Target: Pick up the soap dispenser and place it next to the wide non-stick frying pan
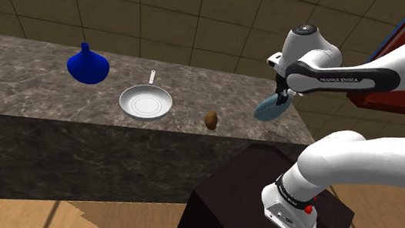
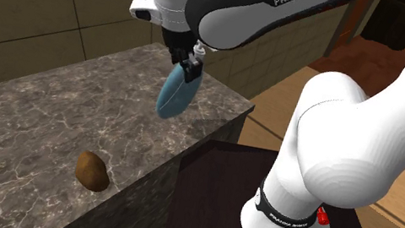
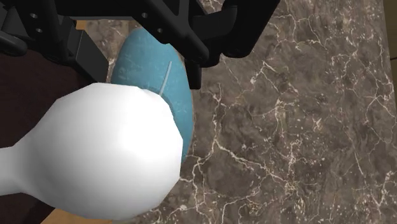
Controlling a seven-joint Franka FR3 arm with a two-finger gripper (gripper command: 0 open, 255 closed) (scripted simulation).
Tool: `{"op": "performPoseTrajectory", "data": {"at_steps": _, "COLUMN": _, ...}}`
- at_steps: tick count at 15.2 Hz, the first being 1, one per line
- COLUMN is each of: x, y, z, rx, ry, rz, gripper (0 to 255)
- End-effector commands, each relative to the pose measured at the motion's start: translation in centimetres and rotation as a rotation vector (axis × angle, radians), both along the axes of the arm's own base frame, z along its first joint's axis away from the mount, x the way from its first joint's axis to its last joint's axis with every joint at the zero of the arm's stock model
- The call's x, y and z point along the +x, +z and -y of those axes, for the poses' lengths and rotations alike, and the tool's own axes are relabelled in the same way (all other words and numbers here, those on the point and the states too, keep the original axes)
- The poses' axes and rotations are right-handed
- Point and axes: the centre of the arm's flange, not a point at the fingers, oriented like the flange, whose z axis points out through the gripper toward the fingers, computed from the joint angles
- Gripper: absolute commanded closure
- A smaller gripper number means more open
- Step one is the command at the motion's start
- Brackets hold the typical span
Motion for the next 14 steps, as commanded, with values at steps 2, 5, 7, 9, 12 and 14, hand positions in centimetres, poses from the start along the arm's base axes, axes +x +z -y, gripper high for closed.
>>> {"op": "performPoseTrajectory", "data": {"at_steps": 2, "x": 0.1, "y": 1.5, "z": 0.0, "rx": 0.0, "ry": 0.0, "rz": 0.0, "gripper": 255}}
{"op": "performPoseTrajectory", "data": {"at_steps": 5, "x": 0.1, "y": 3.1, "z": 0.0, "rx": 0.0, "ry": 0.0, "rz": 0.0, "gripper": 255}}
{"op": "performPoseTrajectory", "data": {"at_steps": 7, "x": 0.1, "y": 4.2, "z": 0.0, "rx": 0.0, "ry": 0.0, "rz": 0.0, "gripper": 255}}
{"op": "performPoseTrajectory", "data": {"at_steps": 9, "x": 0.1, "y": 5.2, "z": 0.0, "rx": 0.0, "ry": 0.0, "rz": 0.0, "gripper": 255}}
{"op": "performPoseTrajectory", "data": {"at_steps": 12, "x": 0.1, "y": 6.8, "z": 0.0, "rx": 0.0, "ry": 0.0, "rz": 0.0, "gripper": 255}}
{"op": "performPoseTrajectory", "data": {"at_steps": 14, "x": 0.1, "y": 7.9, "z": 0.0, "rx": 0.0, "ry": 0.0, "rz": 0.0, "gripper": 255}}
